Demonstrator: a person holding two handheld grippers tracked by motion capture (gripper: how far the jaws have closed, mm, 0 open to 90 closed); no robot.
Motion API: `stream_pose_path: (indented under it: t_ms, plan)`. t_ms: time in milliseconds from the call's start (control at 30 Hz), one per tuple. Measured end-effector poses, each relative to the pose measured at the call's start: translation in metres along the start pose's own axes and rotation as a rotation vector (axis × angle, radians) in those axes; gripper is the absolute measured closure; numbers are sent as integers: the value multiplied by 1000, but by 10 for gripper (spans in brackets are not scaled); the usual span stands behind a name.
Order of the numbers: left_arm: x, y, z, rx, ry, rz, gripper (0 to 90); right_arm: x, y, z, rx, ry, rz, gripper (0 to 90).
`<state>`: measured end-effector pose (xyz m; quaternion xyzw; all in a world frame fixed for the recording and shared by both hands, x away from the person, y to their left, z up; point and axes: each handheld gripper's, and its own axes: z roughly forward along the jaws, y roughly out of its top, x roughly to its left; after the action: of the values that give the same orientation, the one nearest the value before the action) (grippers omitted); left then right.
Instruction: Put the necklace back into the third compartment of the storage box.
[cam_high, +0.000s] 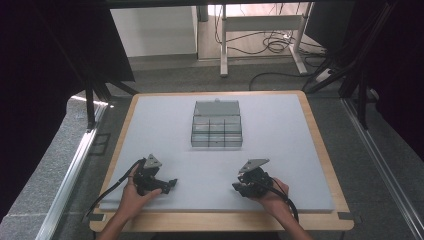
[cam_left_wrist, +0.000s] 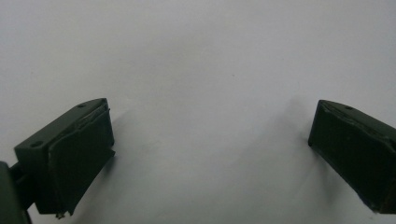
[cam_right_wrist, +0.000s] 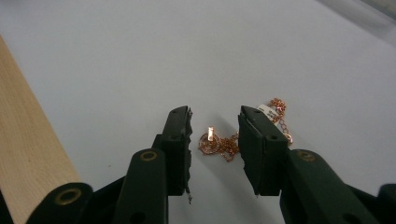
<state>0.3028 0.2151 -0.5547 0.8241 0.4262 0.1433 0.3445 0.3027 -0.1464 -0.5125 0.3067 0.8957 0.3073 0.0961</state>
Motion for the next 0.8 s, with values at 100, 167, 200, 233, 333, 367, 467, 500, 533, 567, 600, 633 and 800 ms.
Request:
stream_pose_path:
  t_ms: [100,167,200,233,333,367,467,500,533,567,600,633,800]
  plan:
    - [0,0,0,0,0,0,0,0,0,2,12,-3,-10,665]
    - [0,0,0,0,0,0,0,1,0,4,25,-10,-20,680]
    - [0,0,0,0,0,0,0,1,0,4,25,-10,-20,680]
    - [0,0,0,0,0,0,0,3,1,4,26,-15,-28,694]
    - [0,0,0,0,0,0,0,4,1,5,33,-27,-39,717]
    - [0,0,0,0,0,0,0,4,2,5,34,-35,-45,731]
    - [0,0,0,0,1,1,0,6,3,6,43,-34,-44,771]
    - [0,0,0,0,1,1,0,6,3,6,43,-34,-44,771]
    - [0,0,0,0,0,0,0,6,3,6,44,-34,-42,772]
    - [0,0,0,0,0,0,0,6,3,6,47,-35,-40,775]
    - [0,0,0,0,1,0,0,6,3,6,48,-36,-39,776]
    - [0,0,0,0,1,0,0,6,3,6,48,-36,-39,776]
    - [0,0,0,0,0,0,0,6,3,6,44,-34,-36,777]
